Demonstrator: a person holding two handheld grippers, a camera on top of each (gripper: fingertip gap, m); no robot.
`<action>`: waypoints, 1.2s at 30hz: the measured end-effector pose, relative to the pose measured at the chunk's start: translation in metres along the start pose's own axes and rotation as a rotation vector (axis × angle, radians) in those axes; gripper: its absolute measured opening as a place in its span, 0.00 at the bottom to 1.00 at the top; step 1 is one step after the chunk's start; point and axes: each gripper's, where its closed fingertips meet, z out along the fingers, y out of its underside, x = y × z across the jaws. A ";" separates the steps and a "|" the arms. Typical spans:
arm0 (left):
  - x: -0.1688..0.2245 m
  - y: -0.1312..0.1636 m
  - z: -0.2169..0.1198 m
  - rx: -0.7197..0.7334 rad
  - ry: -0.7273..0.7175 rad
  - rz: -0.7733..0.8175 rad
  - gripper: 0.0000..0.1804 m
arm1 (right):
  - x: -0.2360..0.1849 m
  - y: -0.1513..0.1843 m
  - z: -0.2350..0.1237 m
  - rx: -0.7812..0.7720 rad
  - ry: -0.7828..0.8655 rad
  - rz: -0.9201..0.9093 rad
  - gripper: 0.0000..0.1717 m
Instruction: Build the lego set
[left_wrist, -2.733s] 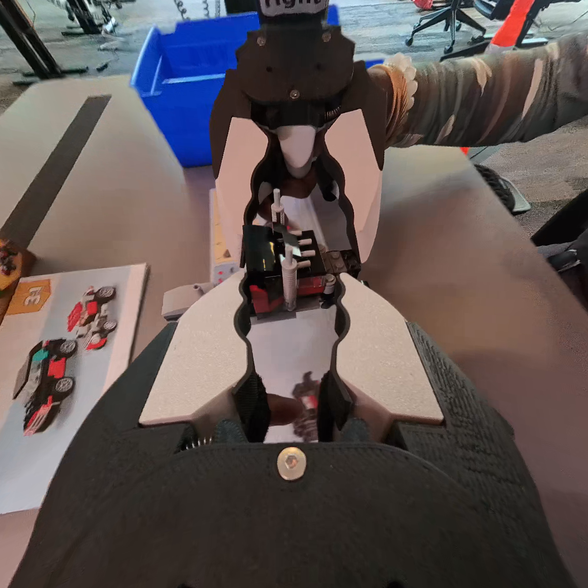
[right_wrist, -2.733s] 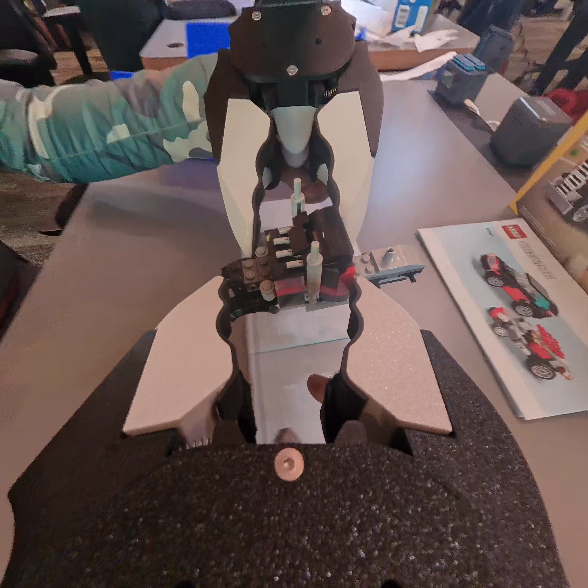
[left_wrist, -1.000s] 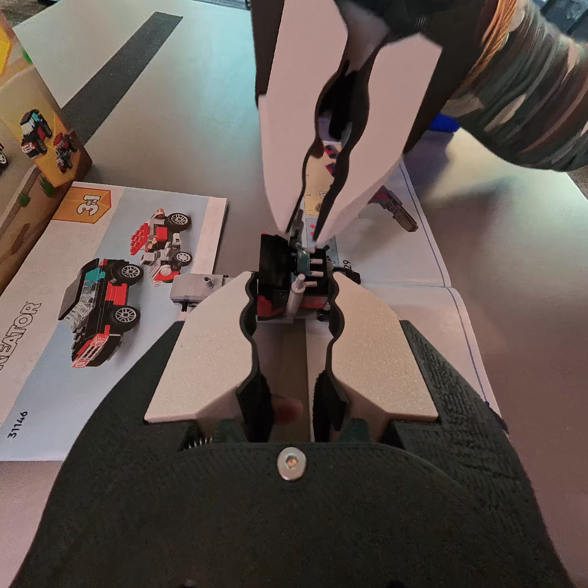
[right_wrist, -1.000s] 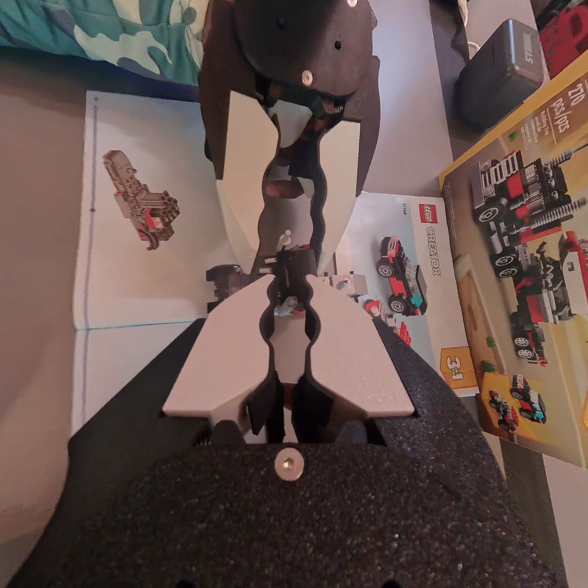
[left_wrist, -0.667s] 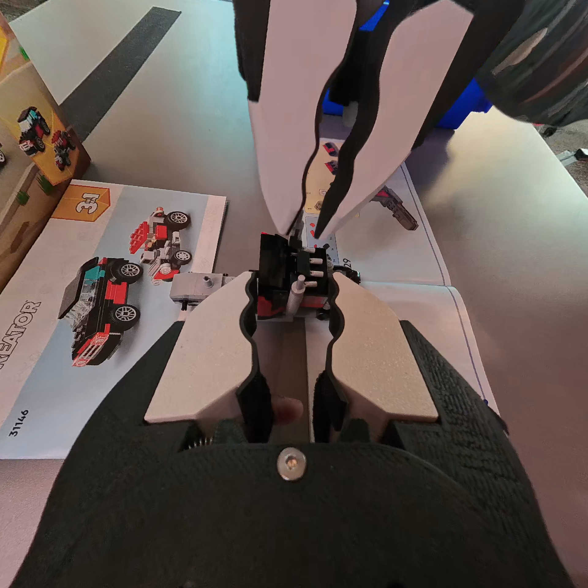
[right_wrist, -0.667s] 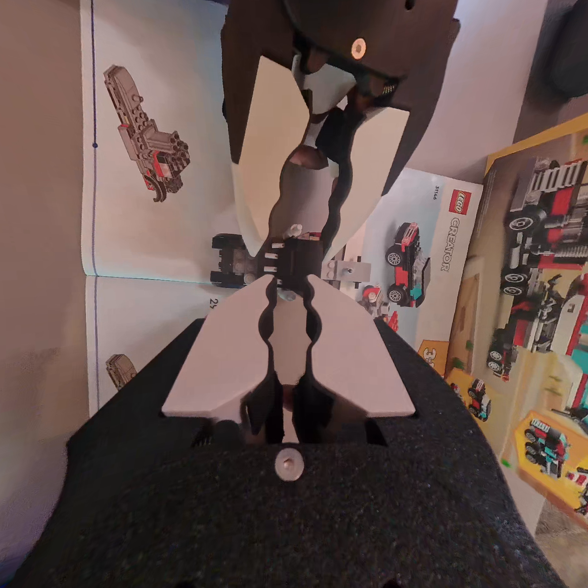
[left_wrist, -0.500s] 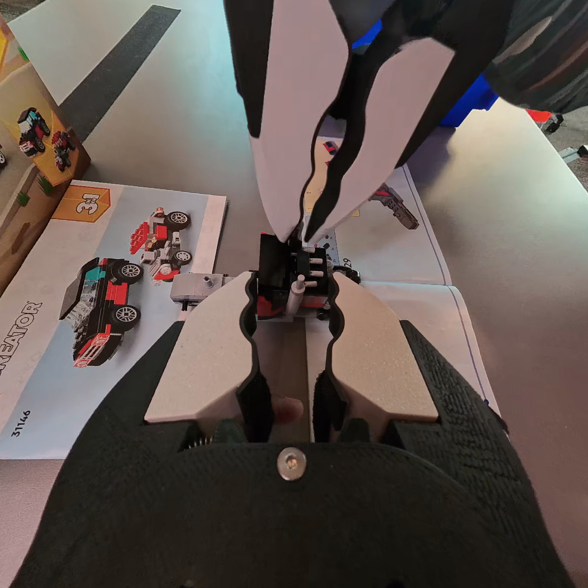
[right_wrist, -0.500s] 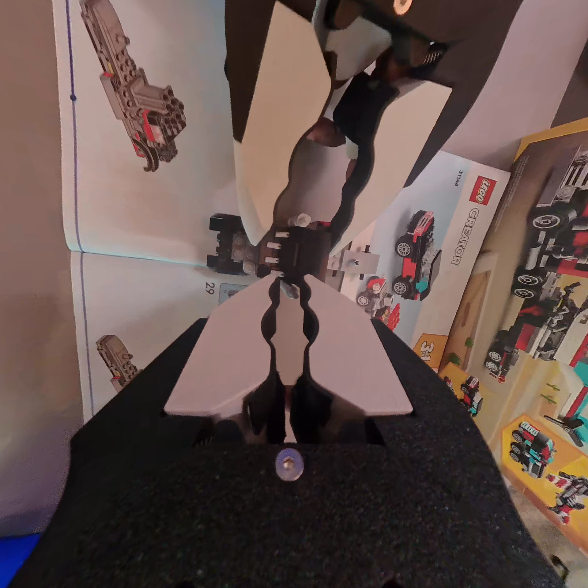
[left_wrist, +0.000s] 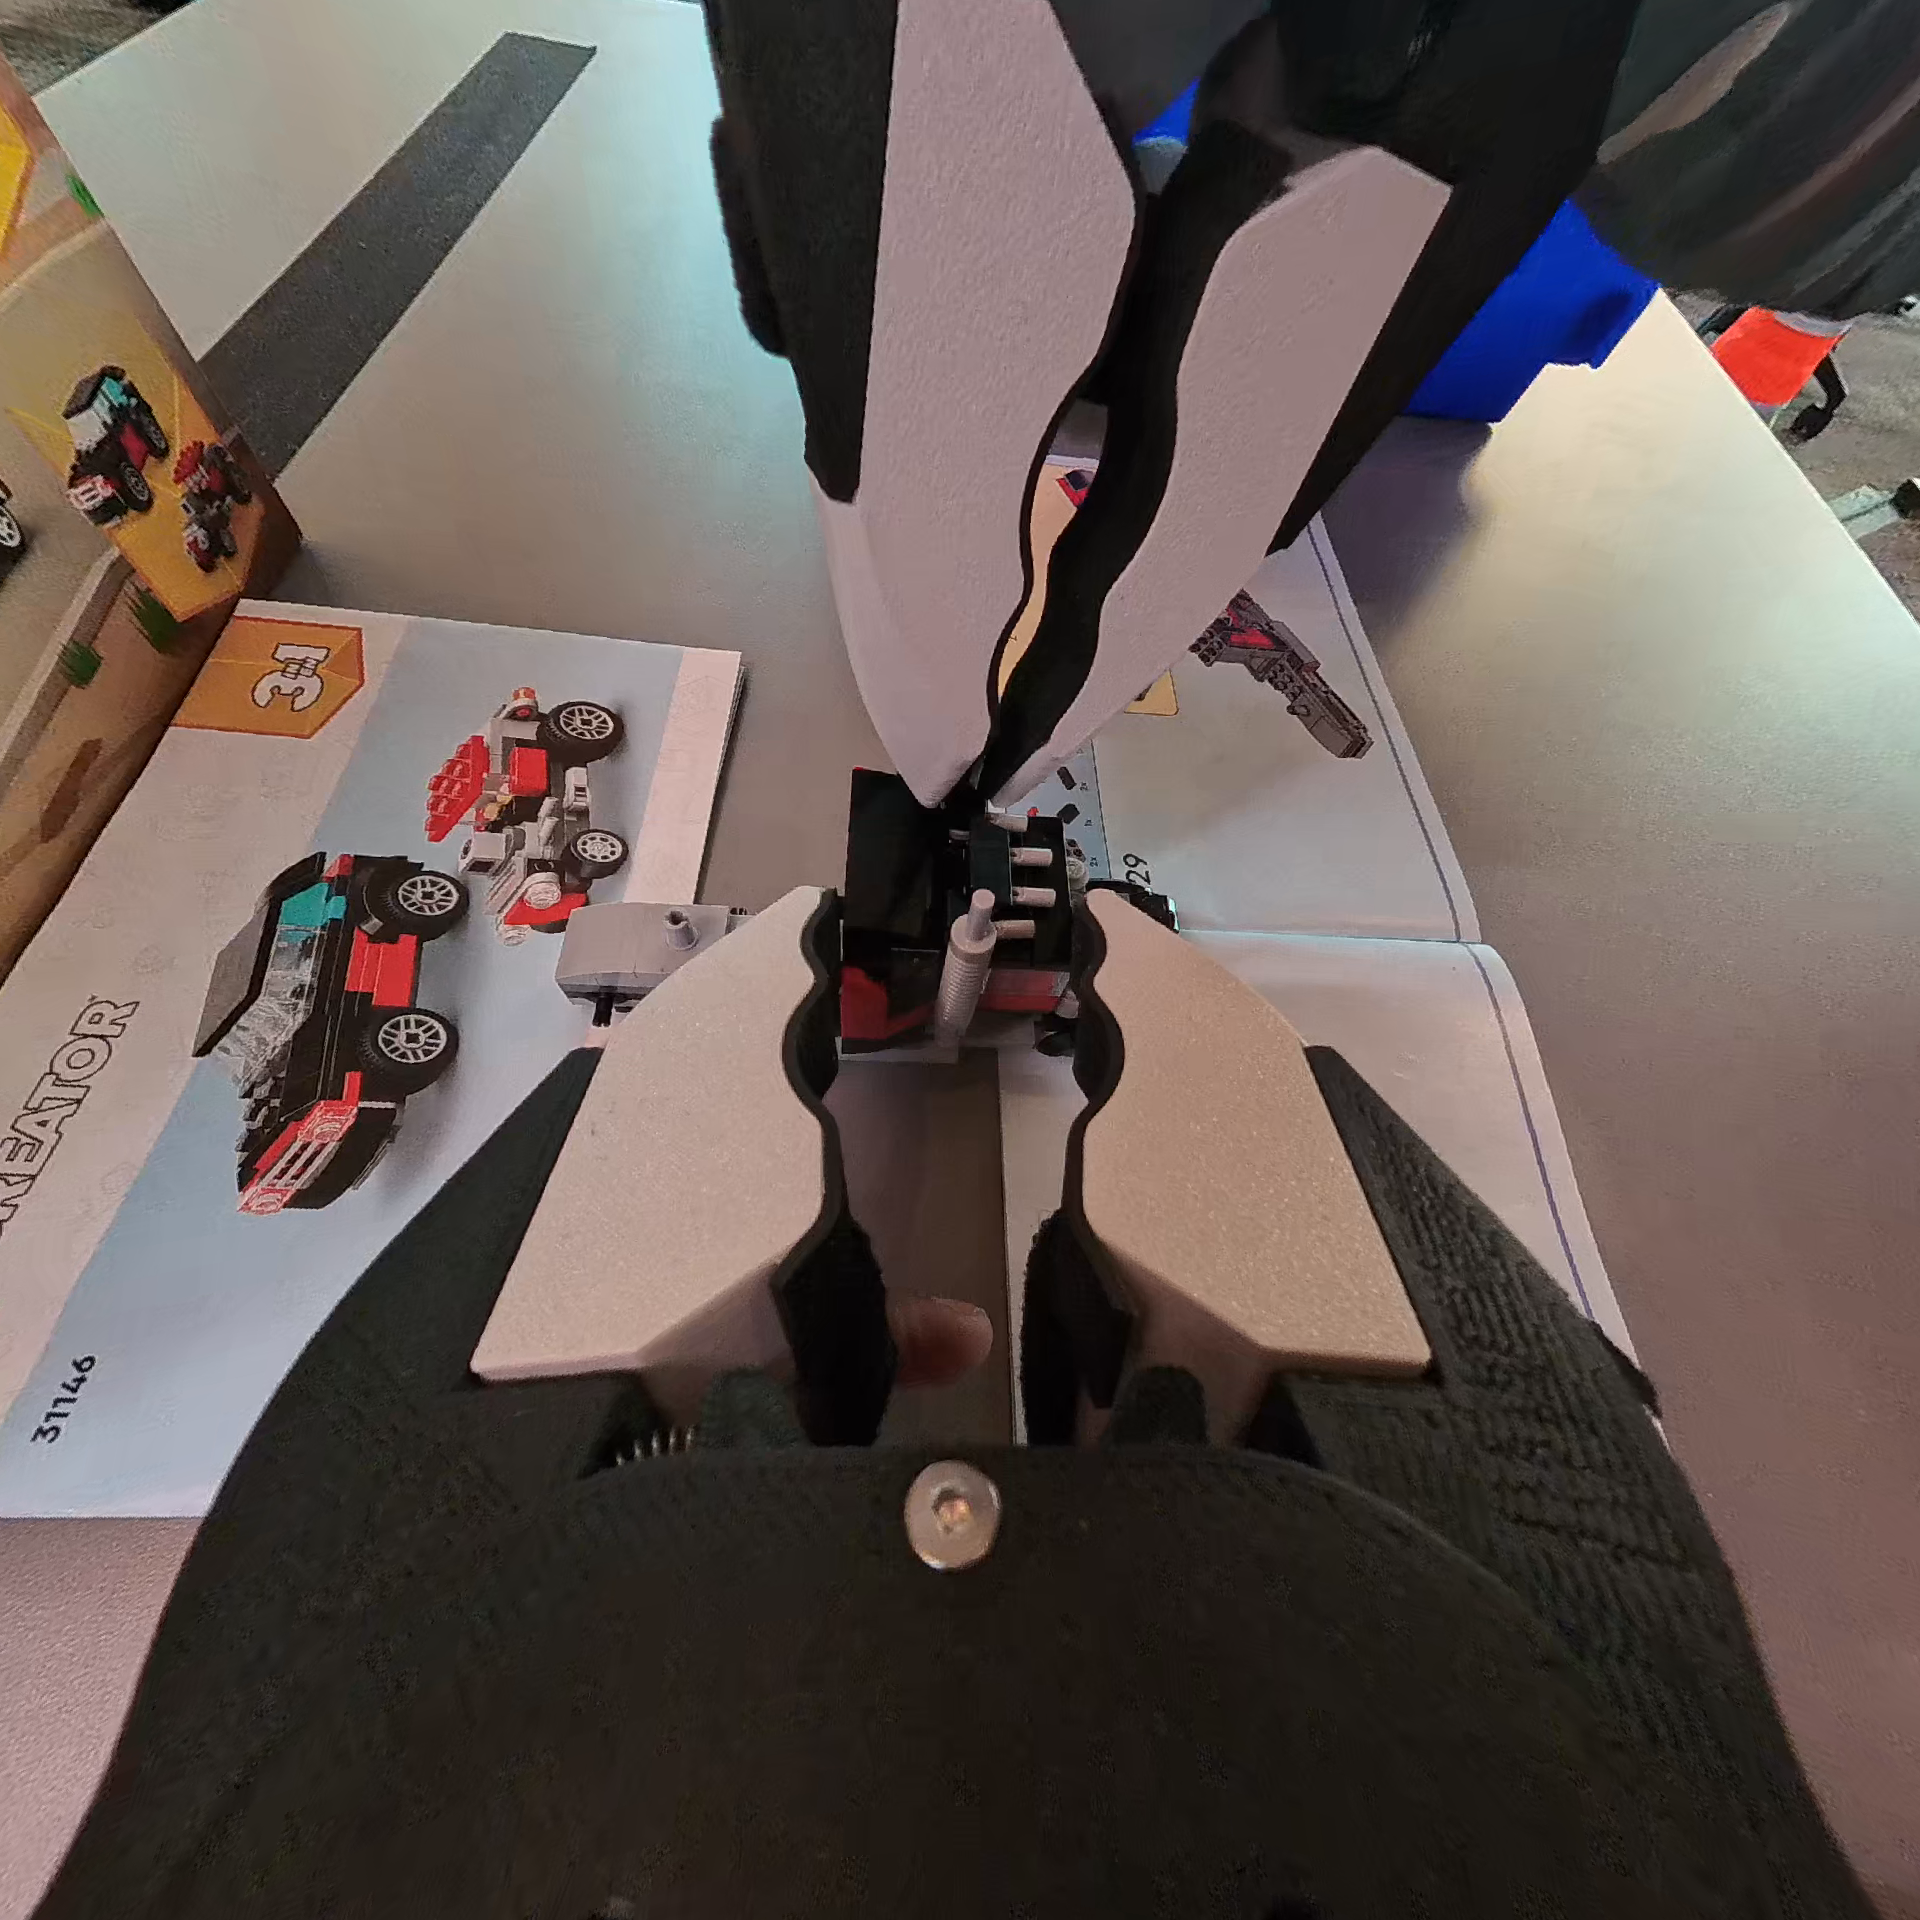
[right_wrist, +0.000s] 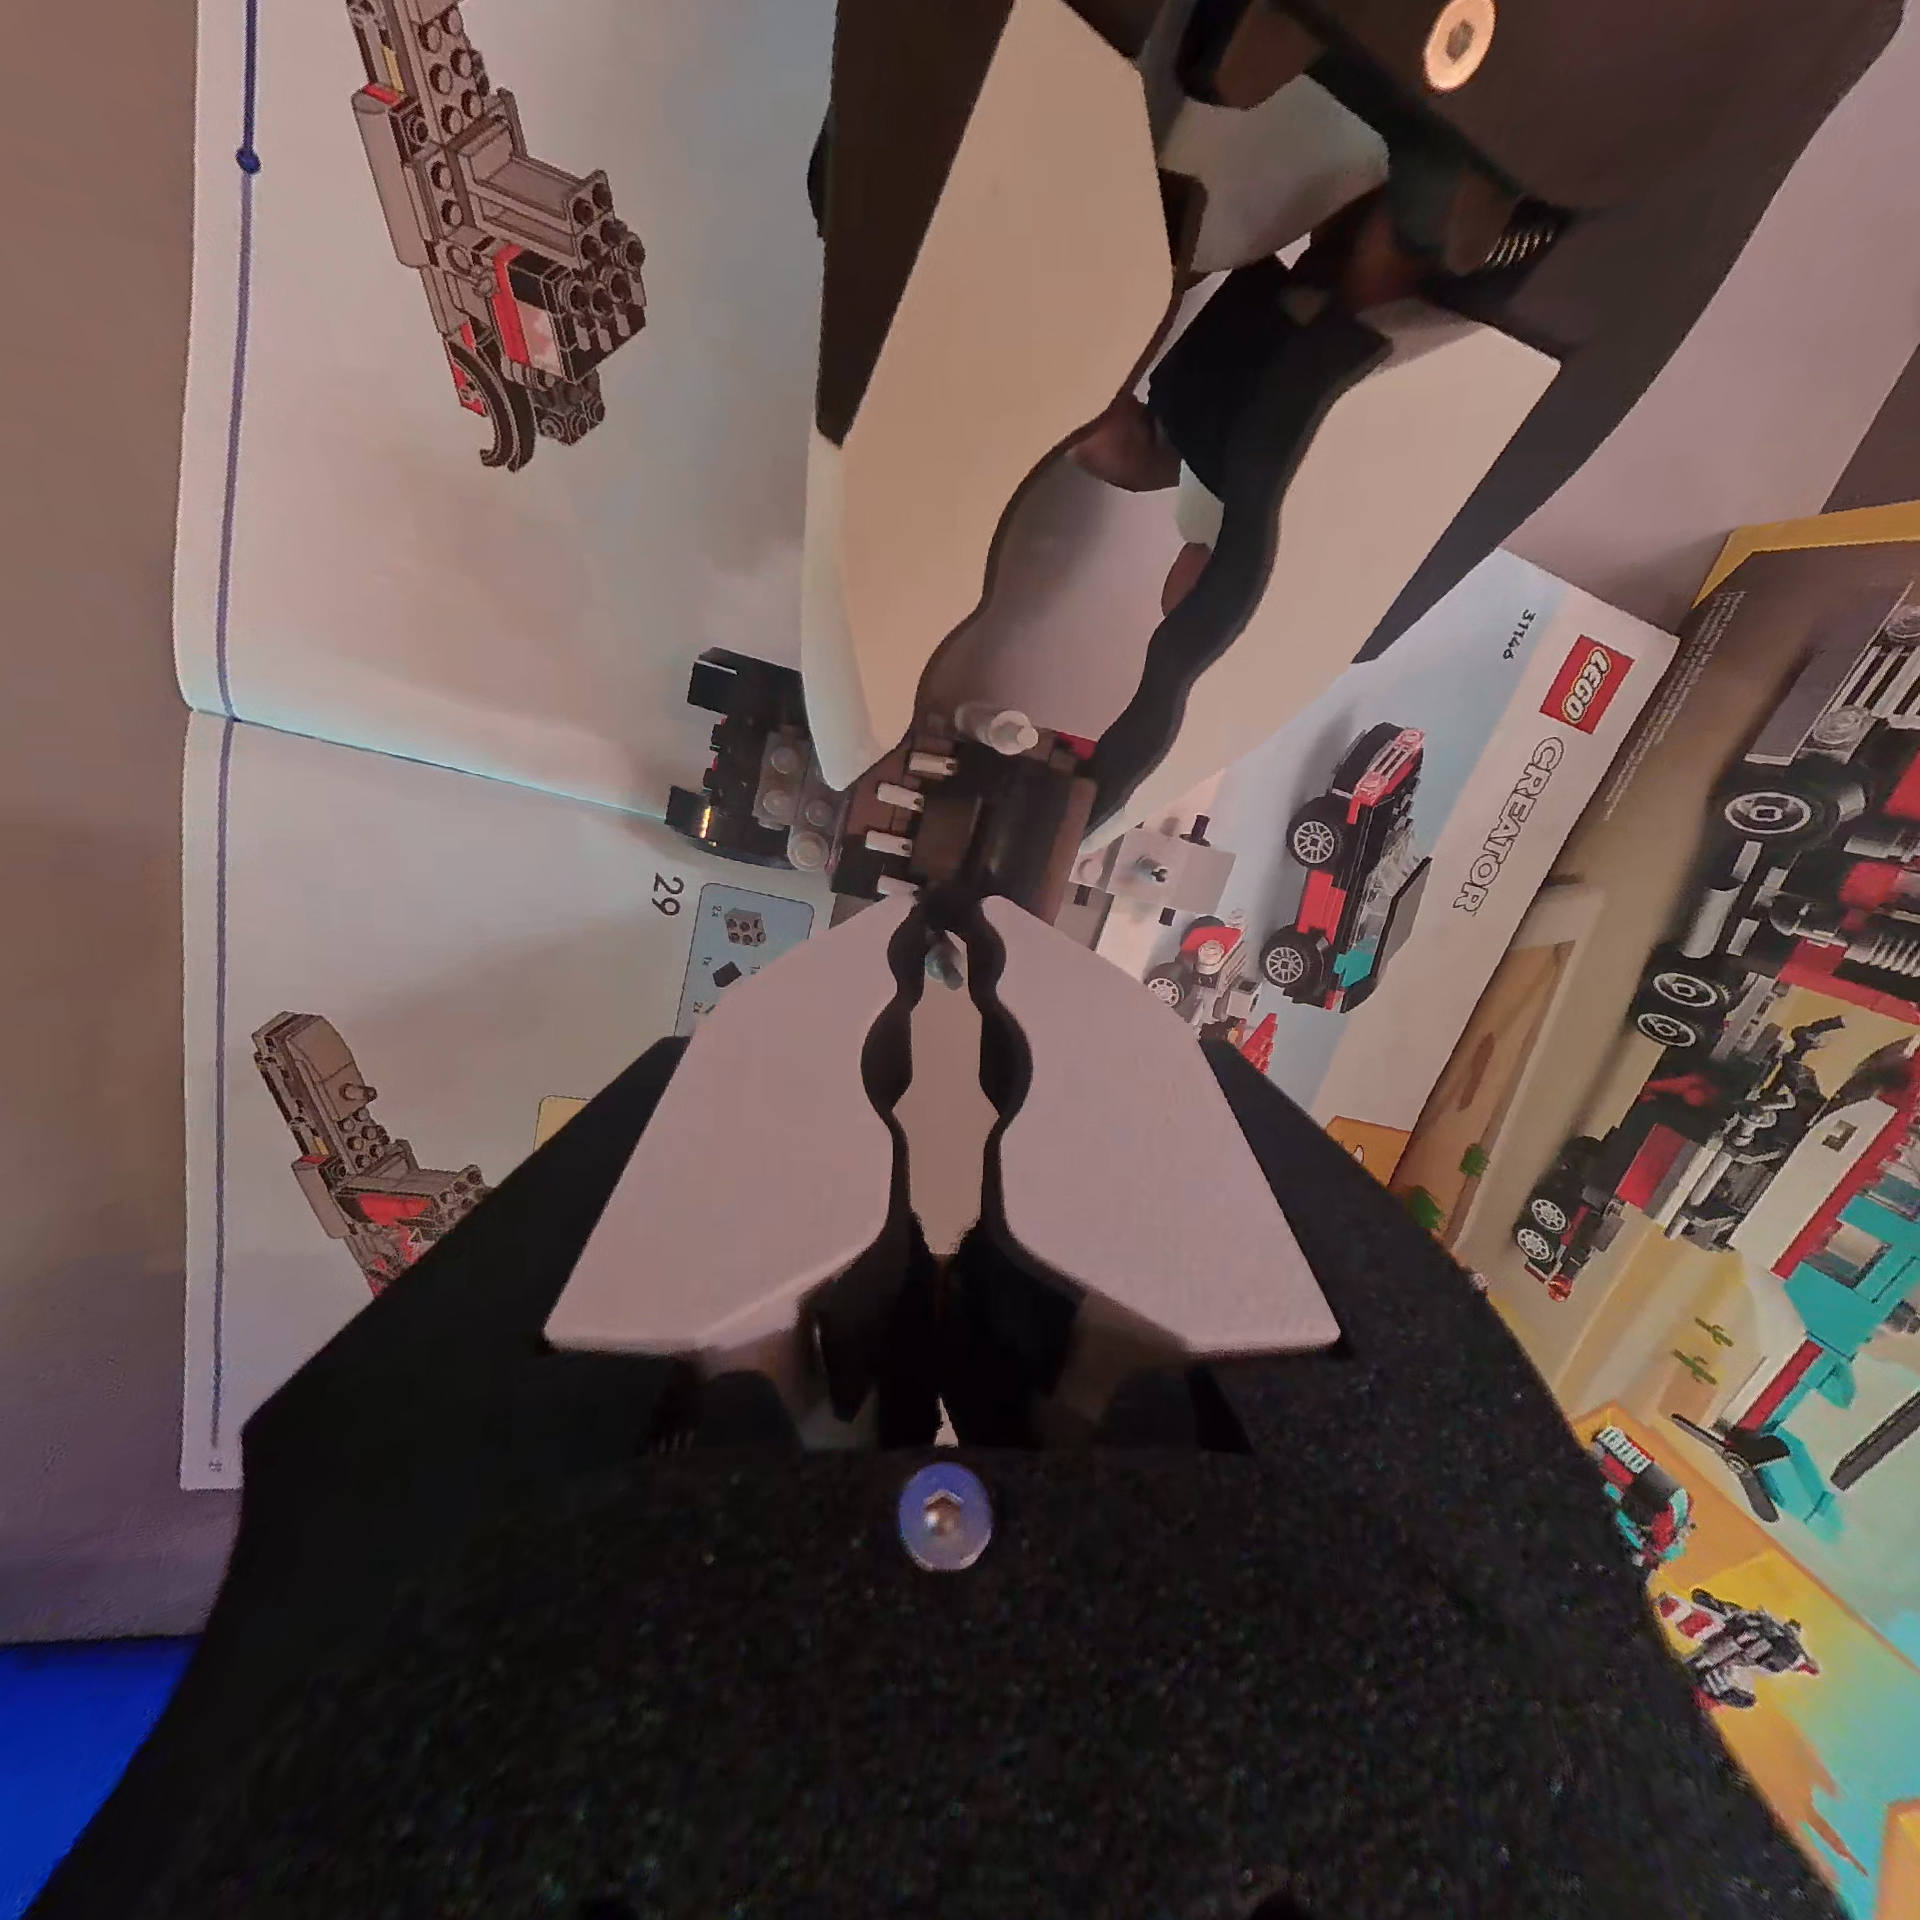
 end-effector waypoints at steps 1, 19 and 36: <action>0.000 0.000 0.000 0.000 0.000 -0.001 0.24 | 0.000 0.000 0.000 0.000 -0.004 -0.006 0.04; 0.000 -0.002 0.001 -0.006 -0.012 0.022 0.31 | 0.007 -0.002 -0.011 0.059 0.077 0.076 0.21; 0.059 0.043 -0.040 -0.198 -0.296 -0.162 0.49 | -0.102 0.031 -0.017 0.515 0.176 0.807 0.57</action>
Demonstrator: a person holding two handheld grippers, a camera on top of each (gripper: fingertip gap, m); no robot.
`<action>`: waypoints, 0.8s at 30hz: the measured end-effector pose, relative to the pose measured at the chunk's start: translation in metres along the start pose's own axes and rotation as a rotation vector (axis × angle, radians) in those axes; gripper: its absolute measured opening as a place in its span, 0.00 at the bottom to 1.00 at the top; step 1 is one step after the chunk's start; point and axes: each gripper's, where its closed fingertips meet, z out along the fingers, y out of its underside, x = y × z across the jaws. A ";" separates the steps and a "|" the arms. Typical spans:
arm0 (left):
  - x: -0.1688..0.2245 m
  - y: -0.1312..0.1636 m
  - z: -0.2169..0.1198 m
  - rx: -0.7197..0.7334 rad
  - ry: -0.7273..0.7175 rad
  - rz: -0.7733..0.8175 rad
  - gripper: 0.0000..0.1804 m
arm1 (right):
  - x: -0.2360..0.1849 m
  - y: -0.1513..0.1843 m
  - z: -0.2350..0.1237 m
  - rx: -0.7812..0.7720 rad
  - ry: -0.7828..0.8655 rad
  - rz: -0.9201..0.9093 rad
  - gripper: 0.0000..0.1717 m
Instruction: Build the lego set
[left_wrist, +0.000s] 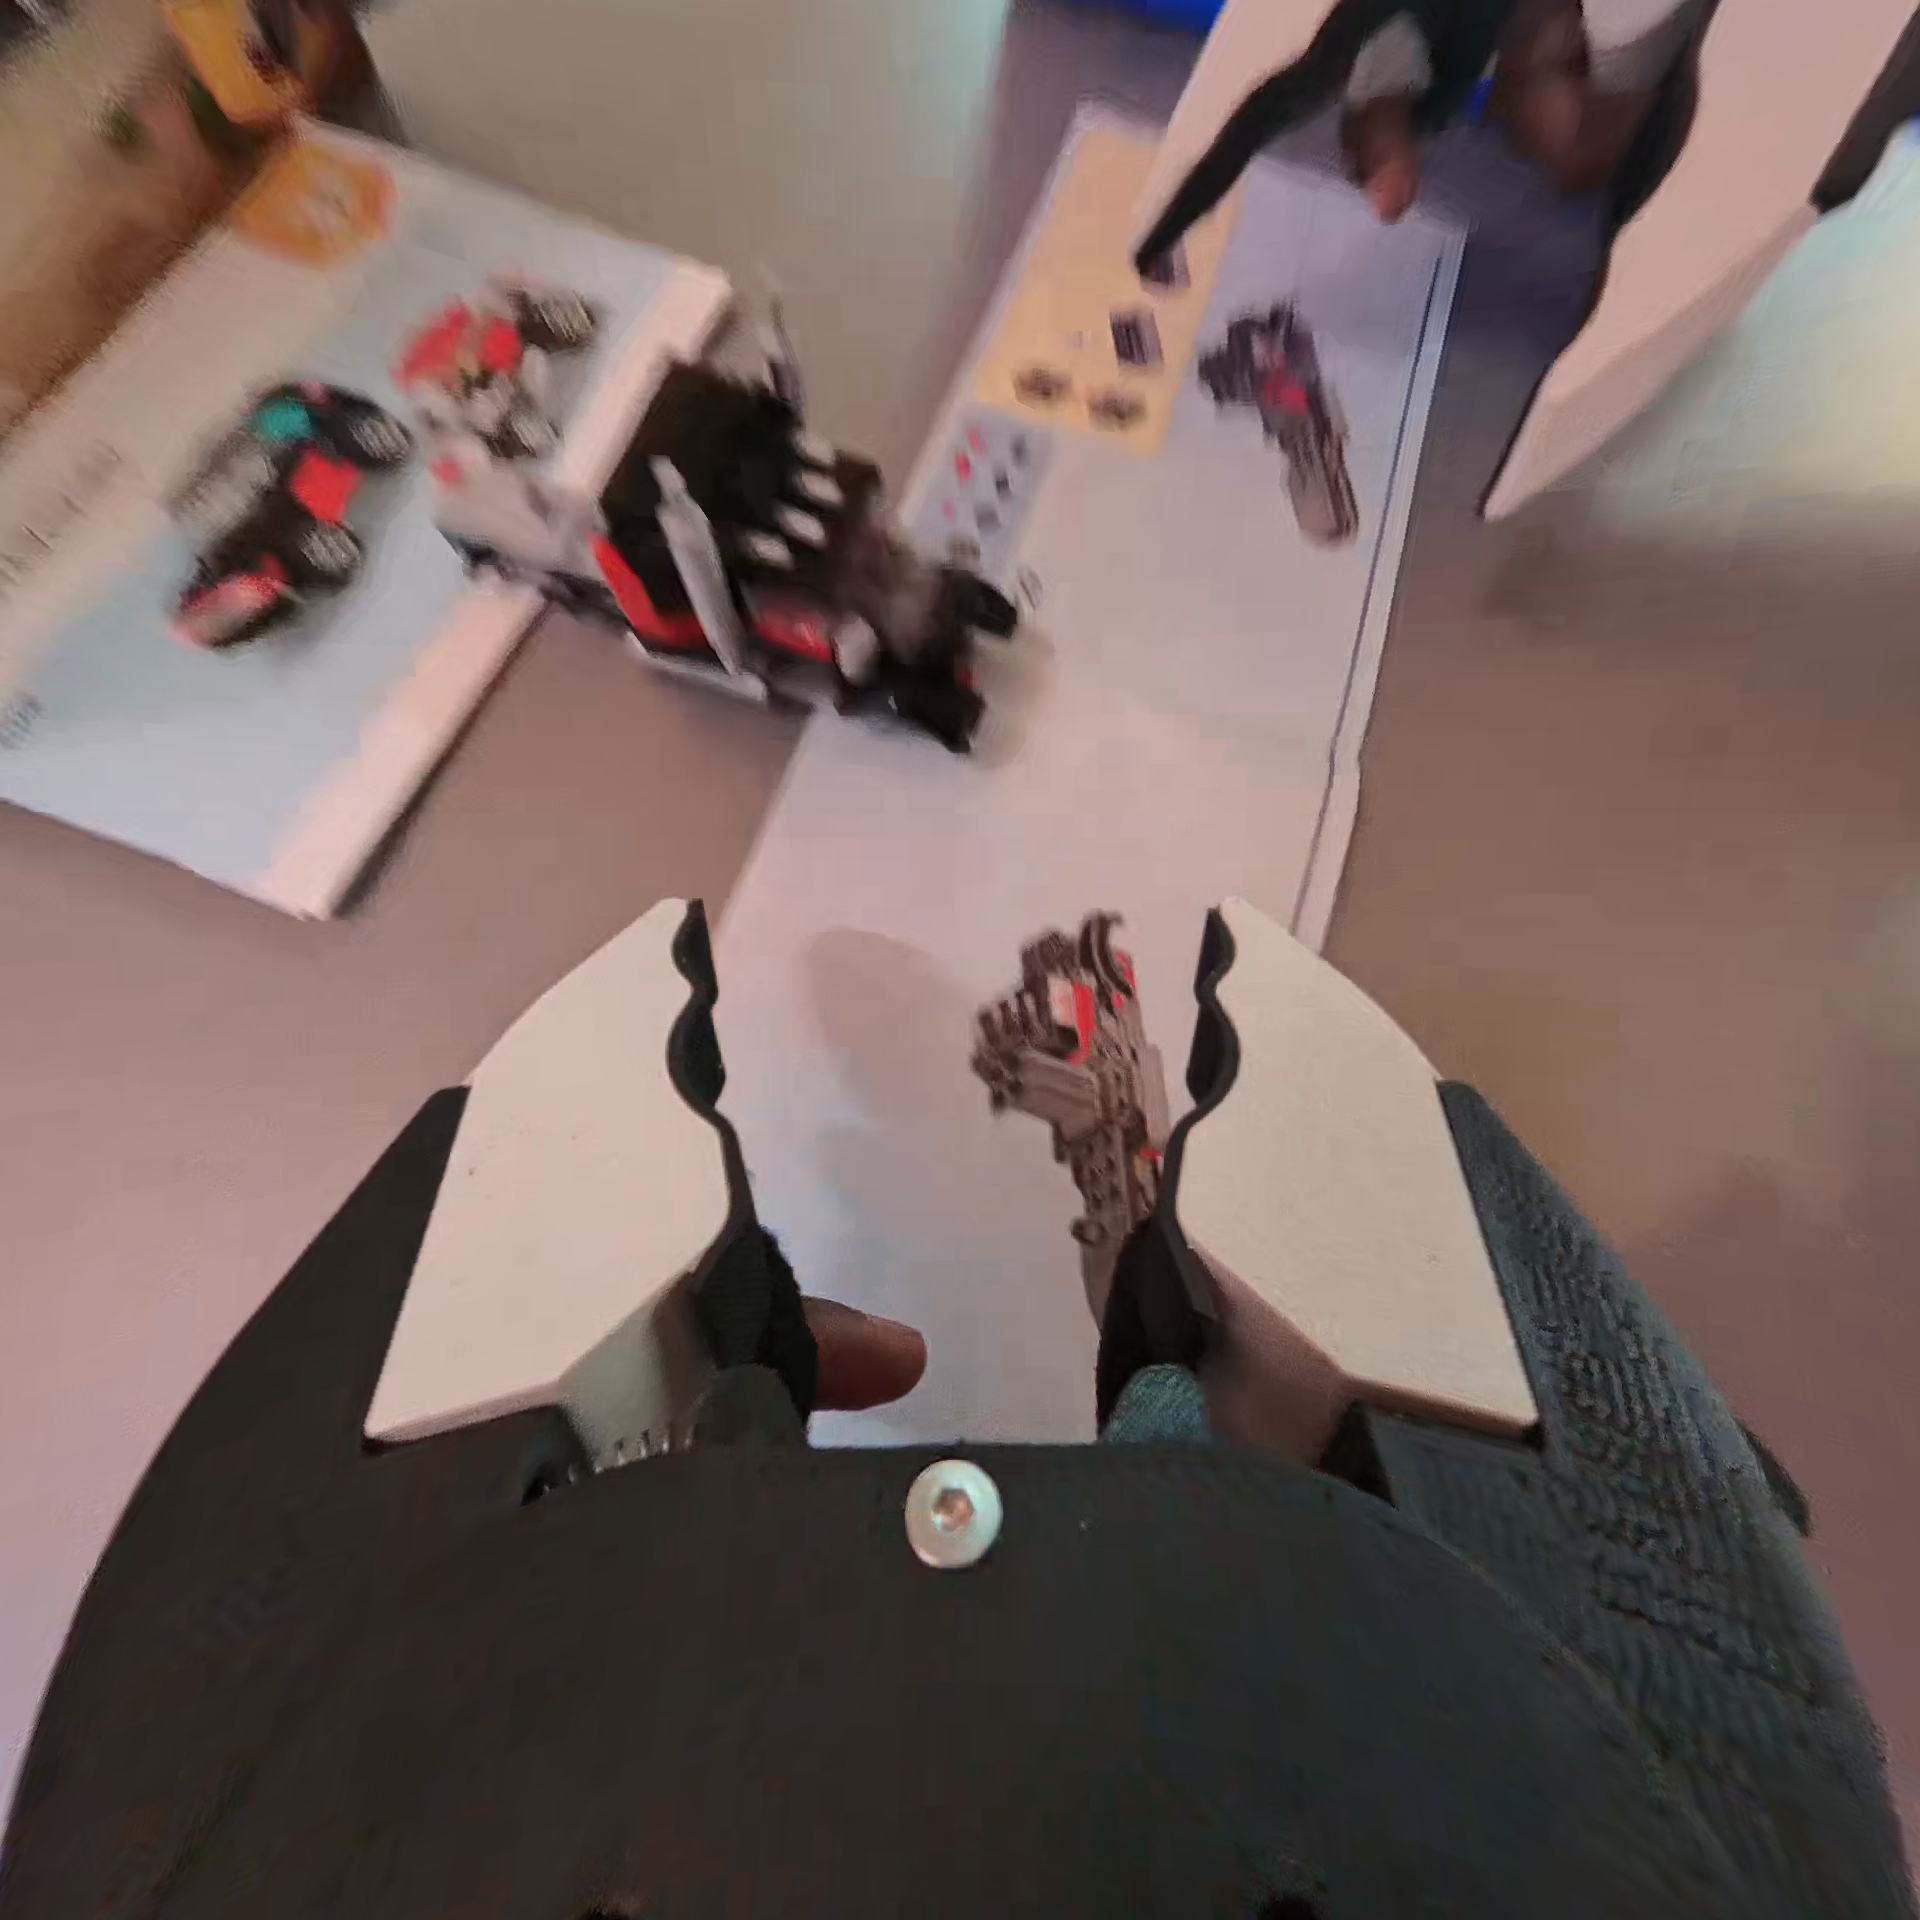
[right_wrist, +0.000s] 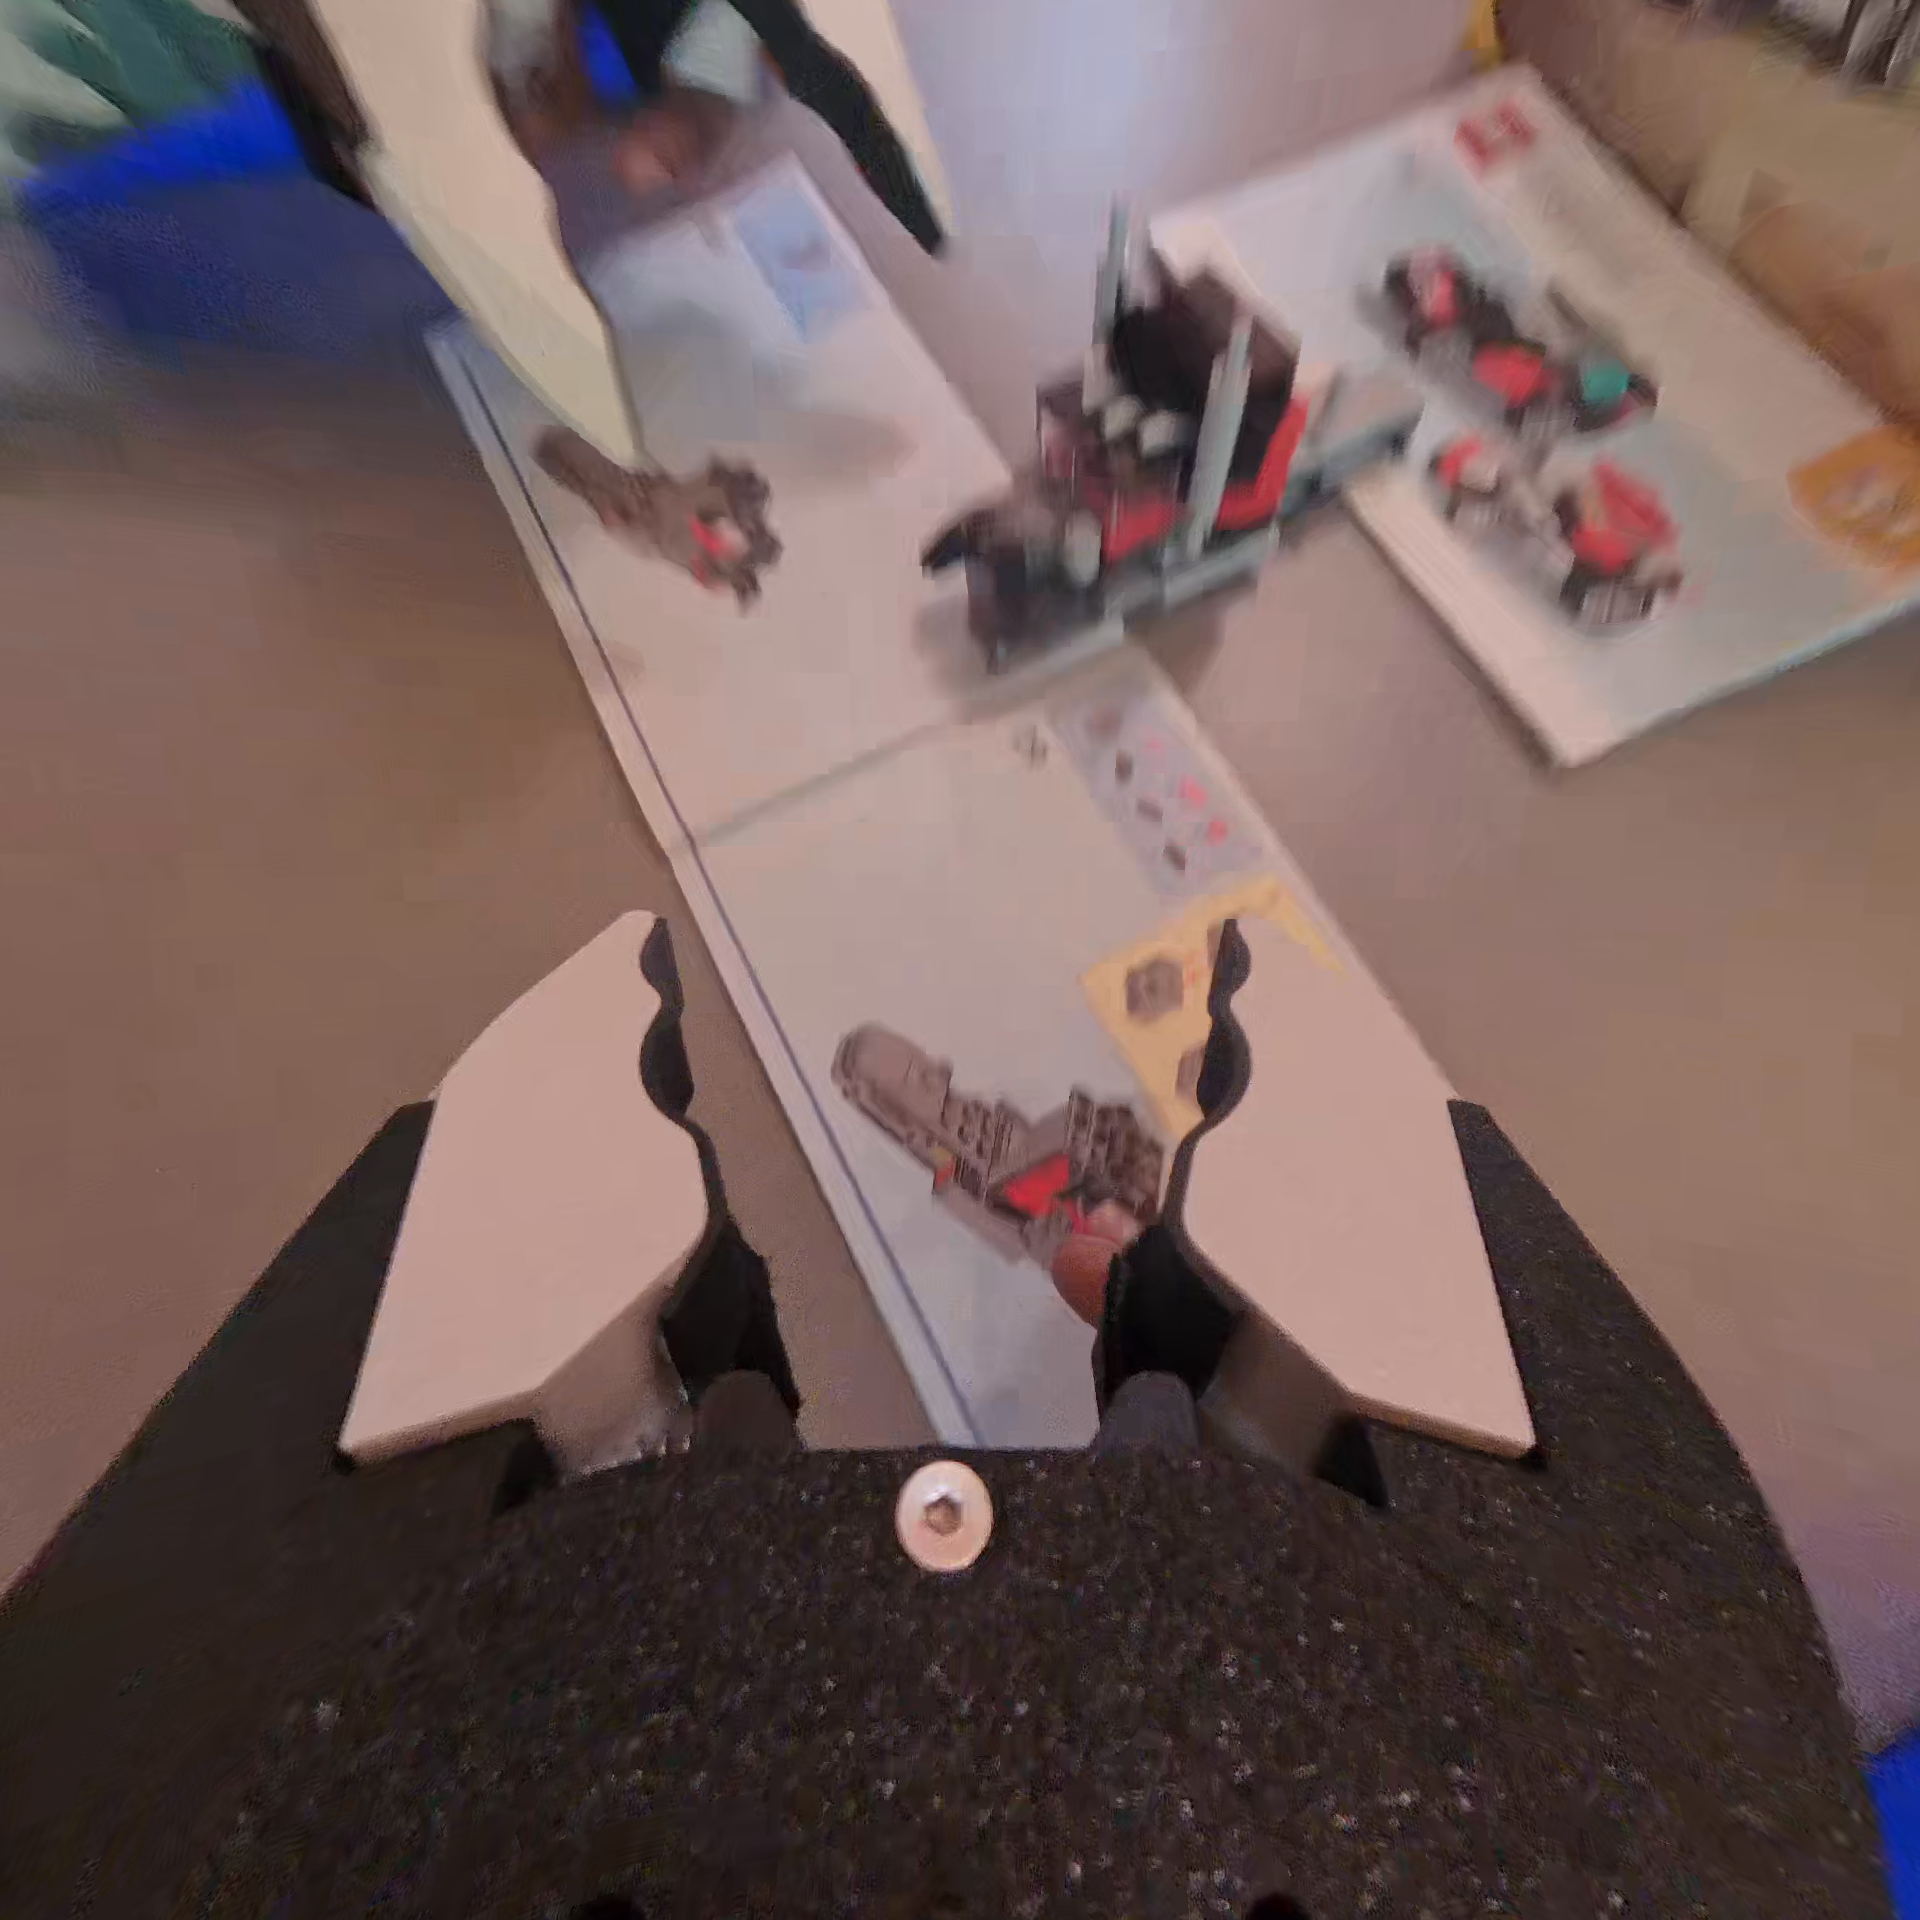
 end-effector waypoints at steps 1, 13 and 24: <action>0.005 0.009 0.002 -0.022 -0.015 0.005 0.49 | -0.001 0.011 0.002 -0.022 0.033 0.009 0.56; 0.042 0.037 0.009 -0.065 -0.090 -0.032 0.37 | -0.016 0.053 -0.001 -0.062 0.197 0.139 0.58; 0.090 0.052 -0.006 -0.040 -0.043 -0.020 0.36 | -0.068 0.070 -0.021 -0.127 0.097 0.140 0.57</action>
